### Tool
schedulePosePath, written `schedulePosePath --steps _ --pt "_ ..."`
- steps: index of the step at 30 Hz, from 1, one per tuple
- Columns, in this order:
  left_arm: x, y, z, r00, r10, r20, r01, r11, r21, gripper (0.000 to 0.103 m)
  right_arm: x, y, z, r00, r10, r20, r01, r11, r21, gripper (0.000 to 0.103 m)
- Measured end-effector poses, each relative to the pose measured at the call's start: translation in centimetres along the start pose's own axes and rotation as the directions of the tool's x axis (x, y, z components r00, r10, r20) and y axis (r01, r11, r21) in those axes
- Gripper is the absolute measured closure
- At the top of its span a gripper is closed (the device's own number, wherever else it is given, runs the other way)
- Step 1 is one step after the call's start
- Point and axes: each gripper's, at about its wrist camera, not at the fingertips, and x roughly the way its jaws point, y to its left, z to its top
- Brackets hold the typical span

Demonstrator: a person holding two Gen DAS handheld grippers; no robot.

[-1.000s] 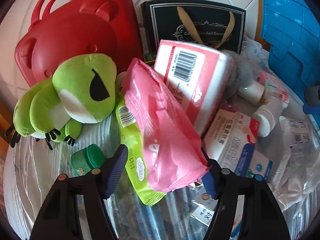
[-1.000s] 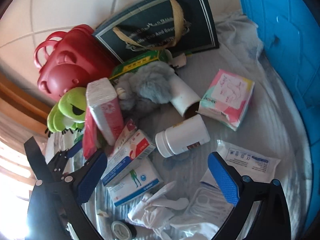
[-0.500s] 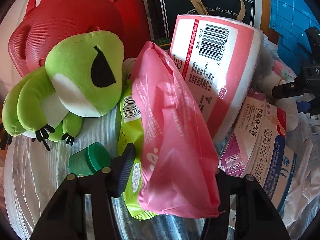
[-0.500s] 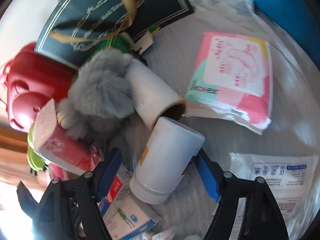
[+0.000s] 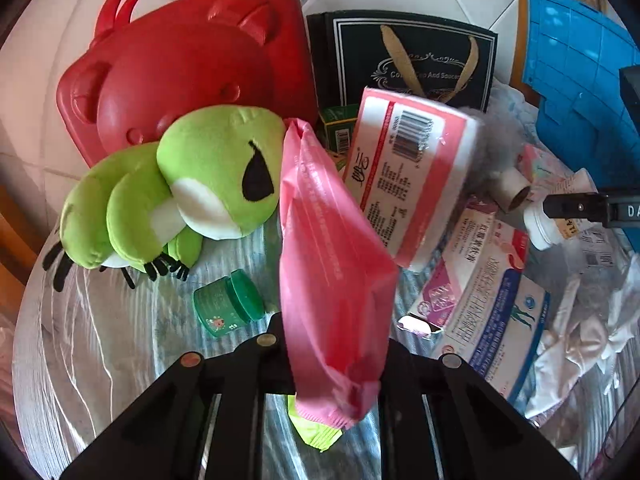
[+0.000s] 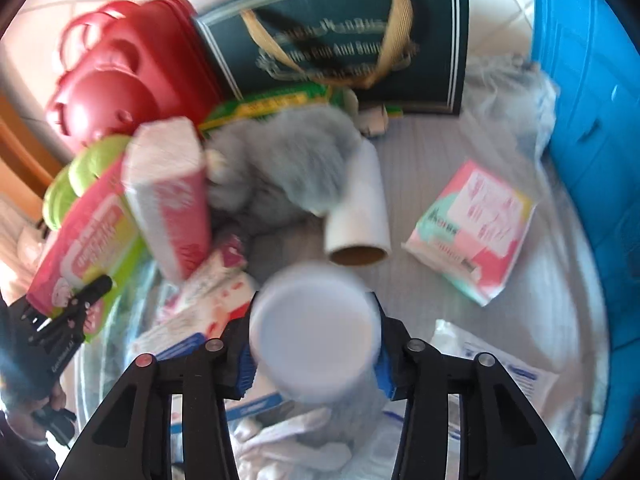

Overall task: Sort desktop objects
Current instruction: 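Grasp the pink wet-wipe pack with the left tool while the right tool grasps the white round container, then carry the wipe pack with the left tool while the right tool carries the white container to the crate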

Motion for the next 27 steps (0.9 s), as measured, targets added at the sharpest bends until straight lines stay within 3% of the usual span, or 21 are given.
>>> schedulePosePath --steps 10,17,21,24,27 --pt "-7.0 -2.5 -0.5 0.995 0.005 0.096 -0.012 0.998 0.067 0.091 -5.9 1.7 -0.8 0.992 0.078 0.095 -0.077 0.997 -0.017 0.058" --pt "-12.5 -4.6 1.1 0.98 -0.014 0.199 -0.01 0.993 0.119 0.091 -13.6 2.6 -1.5 0.964 0.126 0.236 -0.119 0.992 -0.041 0.057" --pt "-16.4 -6.6 2.8 0.954 -0.074 0.291 0.021 0.983 0.182 0.091 -20.0 3.3 -2.3 0.927 0.122 0.355 -0.108 0.992 -0.058 0.057" --pt "-19.4 -9.0 4.2 0.922 -0.152 0.357 0.061 0.965 0.254 0.091 -24.8 3.1 -3.5 0.893 0.098 0.439 -0.091 0.995 -0.037 0.057" --pt "-22.0 -12.4 5.9 0.878 -0.265 0.399 0.132 0.934 0.331 0.091 -30.0 2.4 -5.3 0.853 0.037 0.521 -0.046 0.999 0.004 0.057"
